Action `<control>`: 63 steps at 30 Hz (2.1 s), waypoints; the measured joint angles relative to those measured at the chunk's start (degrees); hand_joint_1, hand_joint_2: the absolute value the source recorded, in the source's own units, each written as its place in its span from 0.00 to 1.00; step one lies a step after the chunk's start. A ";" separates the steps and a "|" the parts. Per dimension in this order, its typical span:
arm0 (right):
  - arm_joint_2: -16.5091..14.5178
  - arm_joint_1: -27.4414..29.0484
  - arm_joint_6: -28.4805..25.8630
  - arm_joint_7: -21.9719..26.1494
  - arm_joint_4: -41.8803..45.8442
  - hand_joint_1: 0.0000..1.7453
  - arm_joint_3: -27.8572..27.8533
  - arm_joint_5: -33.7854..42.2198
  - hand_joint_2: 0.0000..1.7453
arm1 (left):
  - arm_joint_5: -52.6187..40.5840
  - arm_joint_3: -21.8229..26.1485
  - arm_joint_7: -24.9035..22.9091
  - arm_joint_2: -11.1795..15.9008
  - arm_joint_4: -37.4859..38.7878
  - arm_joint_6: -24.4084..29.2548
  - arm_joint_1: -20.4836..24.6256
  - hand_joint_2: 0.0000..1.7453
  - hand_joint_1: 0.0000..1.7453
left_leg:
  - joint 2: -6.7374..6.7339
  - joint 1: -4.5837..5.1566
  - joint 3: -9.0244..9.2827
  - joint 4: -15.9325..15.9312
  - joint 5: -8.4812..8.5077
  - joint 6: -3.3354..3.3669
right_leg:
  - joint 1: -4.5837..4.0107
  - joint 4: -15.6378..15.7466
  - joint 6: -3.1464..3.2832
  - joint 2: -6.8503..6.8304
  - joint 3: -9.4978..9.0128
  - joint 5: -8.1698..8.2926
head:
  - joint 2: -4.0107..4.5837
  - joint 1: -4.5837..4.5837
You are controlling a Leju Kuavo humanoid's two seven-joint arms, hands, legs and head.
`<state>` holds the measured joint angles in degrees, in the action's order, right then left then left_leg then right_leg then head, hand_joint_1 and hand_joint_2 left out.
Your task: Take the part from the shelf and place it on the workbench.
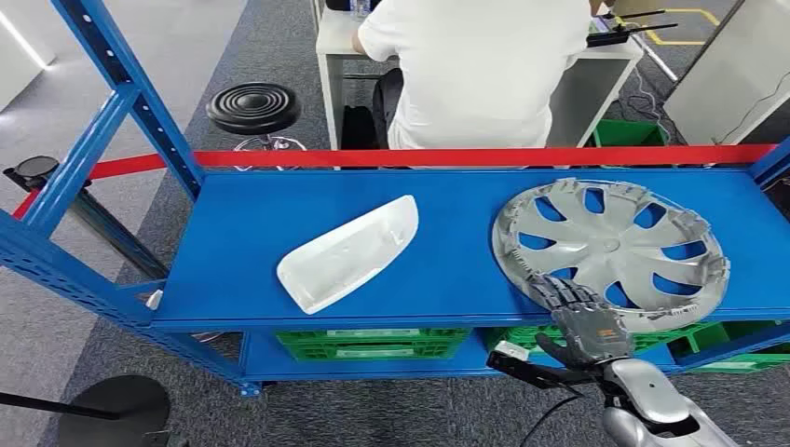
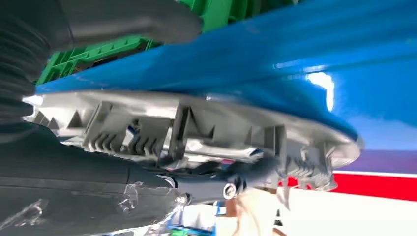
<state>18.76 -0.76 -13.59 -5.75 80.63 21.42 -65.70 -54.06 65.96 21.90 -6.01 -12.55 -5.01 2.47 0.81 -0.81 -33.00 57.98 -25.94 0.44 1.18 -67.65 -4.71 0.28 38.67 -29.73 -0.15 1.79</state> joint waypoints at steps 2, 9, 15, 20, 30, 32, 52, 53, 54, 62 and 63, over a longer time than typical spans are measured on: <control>-0.06 0.00 -0.46 -0.10 -0.09 0.99 -0.10 -0.21 1.00 | -0.03 0.00 0.00 -0.01 0.00 0.00 -0.06 0.00 0.00 | 0.00 0.09 0.01 0.01 -0.02 0.04 | 0.00 -3.95 -0.02 0.00 1.86 -1.41 | 0.00 0.00; -0.83 -0.24 -3.73 0.18 -0.59 1.00 -1.21 -1.57 1.00 | -0.45 0.09 0.02 0.17 0.00 0.00 -0.10 0.00 0.00 | 0.26 0.38 0.78 0.12 -0.58 -0.80 | -0.09 7.70 0.65 0.10 -4.30 4.63 | 0.00 0.01; -1.62 0.09 -6.65 0.38 -0.90 1.00 -2.20 -2.80 1.00 | -0.69 0.31 0.50 0.54 0.00 -0.02 0.08 0.00 0.00 | 0.01 0.19 -1.07 3.72 -3.29 -2.69 | -0.12 9.08 2.62 0.08 -4.75 4.91 | 0.00 -0.41; -2.11 1.38 -8.80 -0.11 -0.90 1.00 -3.27 -3.80 1.00 | -1.16 0.34 0.78 0.62 0.00 -0.04 0.02 0.00 0.00 | -0.07 0.16 -6.63 14.59 -6.45 -2.99 | -0.12 9.09 2.86 -0.38 -4.77 4.85 | 0.00 -0.70; -2.41 3.46 -9.65 -0.34 -0.79 0.25 -5.15 -3.44 1.00 | -1.40 0.36 1.15 0.78 0.00 -0.04 0.16 0.00 0.00 | -0.01 -0.12 0.07 -0.10 0.10 -0.41 | -0.11 5.86 0.23 -0.11 -3.00 2.85 | 0.00 -0.30; -2.63 4.02 -10.04 0.78 -0.74 0.00 -5.53 -1.35 1.00 | -1.59 0.40 1.26 0.83 0.00 -0.07 0.16 0.00 0.00 | -0.03 -0.01 0.05 -0.09 0.06 -0.04 | -0.10 -1.75 0.02 -0.12 0.51 -0.90 | 0.00 0.00; -6.34 4.88 -8.86 14.96 2.78 0.00 -8.83 21.34 1.00 | -2.57 1.58 2.05 0.71 0.00 -0.61 0.19 0.00 0.00 | -0.10 0.11 -4.64 10.49 -3.57 -2.91 | -0.17 8.97 2.90 0.12 -4.81 4.68 | 0.00 -0.63; -6.43 4.87 -8.87 14.97 2.85 0.00 -8.89 21.36 1.00 | -2.57 1.60 2.05 0.72 0.00 -0.61 0.22 0.00 0.00 | -0.15 0.10 -2.74 6.63 -1.74 -2.79 | -0.23 8.93 2.74 0.15 -4.83 4.67 | 0.00 -0.64; -6.49 4.86 -8.87 14.98 2.91 0.00 -8.97 21.37 1.00 | -2.57 1.61 2.05 0.72 0.00 -0.61 0.30 0.00 0.00 | -0.15 0.10 -1.14 3.29 -0.63 -2.59 | -0.34 8.81 2.49 0.20 -4.74 4.65 | 0.00 -0.67; -6.92 4.93 -8.94 17.64 3.38 0.00 -9.42 24.97 1.00 | -2.60 1.70 2.16 0.72 0.00 -0.68 0.44 0.00 0.00 | -0.12 0.07 0.18 -0.24 0.00 -0.16 | -0.34 0.33 0.34 0.11 -0.53 -0.14 | 0.00 -0.03; -7.03 5.02 -8.97 18.08 3.51 0.00 -9.51 25.39 1.00 | -2.61 1.73 2.19 0.70 0.00 -0.68 0.43 0.00 0.00 | -0.13 0.12 0.18 -0.23 -0.02 -0.07 | -0.34 -3.56 0.25 0.11 1.28 -1.78 | 0.00 0.02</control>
<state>11.74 4.26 -22.56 12.34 84.14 11.91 -40.32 -56.68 67.69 24.09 -5.31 -12.55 -5.68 2.90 0.68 -0.69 -32.82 57.74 -25.96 0.36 0.84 -71.22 -4.46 0.39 39.95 -31.51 -0.15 1.81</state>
